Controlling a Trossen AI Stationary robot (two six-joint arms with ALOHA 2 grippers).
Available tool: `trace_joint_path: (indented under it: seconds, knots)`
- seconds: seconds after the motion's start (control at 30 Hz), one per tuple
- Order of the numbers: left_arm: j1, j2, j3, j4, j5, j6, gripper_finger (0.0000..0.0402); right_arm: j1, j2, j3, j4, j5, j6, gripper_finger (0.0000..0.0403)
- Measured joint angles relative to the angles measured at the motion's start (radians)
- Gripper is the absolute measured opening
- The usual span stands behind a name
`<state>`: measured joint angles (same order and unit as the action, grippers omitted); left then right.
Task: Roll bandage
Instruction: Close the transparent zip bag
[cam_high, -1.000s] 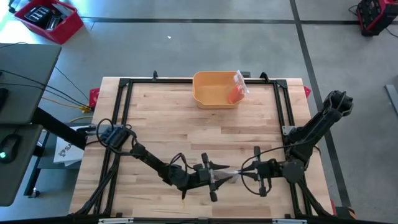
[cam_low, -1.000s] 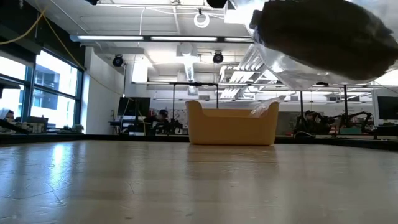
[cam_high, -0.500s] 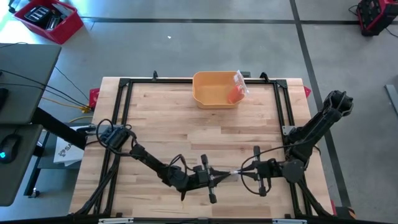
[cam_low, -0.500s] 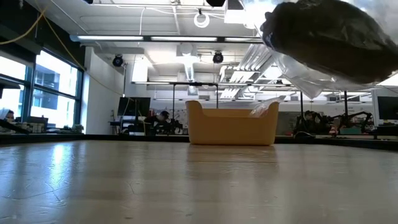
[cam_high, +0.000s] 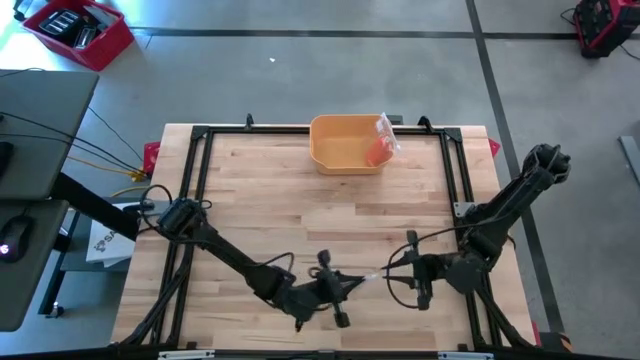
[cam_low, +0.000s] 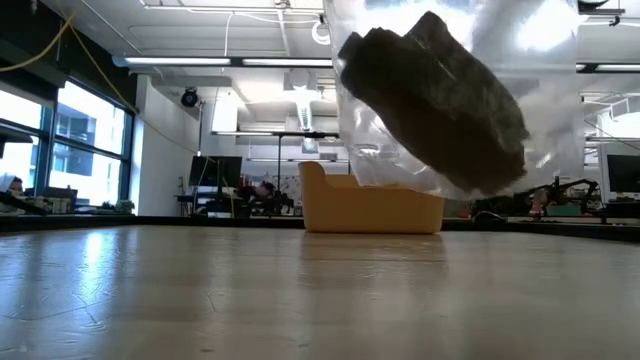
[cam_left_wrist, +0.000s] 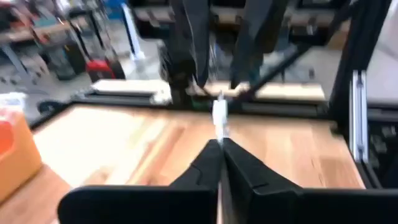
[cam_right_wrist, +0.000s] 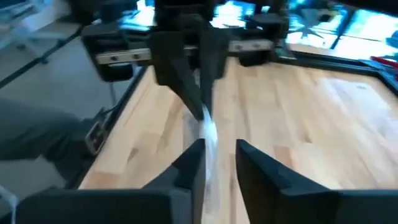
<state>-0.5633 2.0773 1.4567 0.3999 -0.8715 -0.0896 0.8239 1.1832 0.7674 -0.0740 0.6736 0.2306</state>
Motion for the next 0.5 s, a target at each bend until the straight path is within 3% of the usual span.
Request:
trace_joint_path:
  seconds: [0.17,0.4,0.5]
  knots:
    - [0.017,0.003,0.090,-0.234,0.059,-0.087,0.0001,-0.030,0.055,0.001,0.025,-0.067,-0.047,0.0084]
    - [0.020,0.004,0.093,-0.247,0.058,-0.091,0.0001,-0.033,0.085,0.001,0.042,-0.074,-0.056,0.0013]
    - [0.019,0.005,0.093,-0.247,0.062,-0.092,0.0000,-0.034,0.086,0.001,0.041,-0.074,-0.054,0.0010]
